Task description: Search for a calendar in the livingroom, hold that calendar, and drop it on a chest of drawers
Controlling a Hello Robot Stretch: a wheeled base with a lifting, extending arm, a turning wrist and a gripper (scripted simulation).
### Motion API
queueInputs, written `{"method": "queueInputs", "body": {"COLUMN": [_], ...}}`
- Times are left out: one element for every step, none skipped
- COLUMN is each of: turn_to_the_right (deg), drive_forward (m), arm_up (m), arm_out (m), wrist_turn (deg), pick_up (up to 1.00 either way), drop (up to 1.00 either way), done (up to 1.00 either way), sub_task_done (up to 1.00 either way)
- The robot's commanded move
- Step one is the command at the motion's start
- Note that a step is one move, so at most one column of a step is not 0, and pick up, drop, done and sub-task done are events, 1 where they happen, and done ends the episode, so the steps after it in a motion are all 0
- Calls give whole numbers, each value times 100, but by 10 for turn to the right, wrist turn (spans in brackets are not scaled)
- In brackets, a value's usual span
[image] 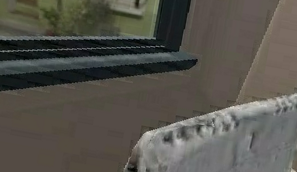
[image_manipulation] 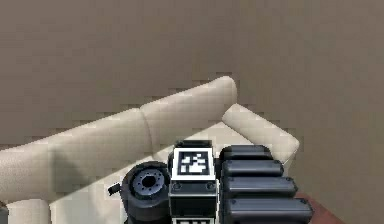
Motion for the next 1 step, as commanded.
{"method": "queueInputs", "body": {"turn_to_the_right": [-450], "drive_forward": [0], "arm_up": [0], "arm_out": [0], "wrist_turn": [0], "pick_up": [0], "drop": [0], "done": [0], "sub_task_done": [0]}}
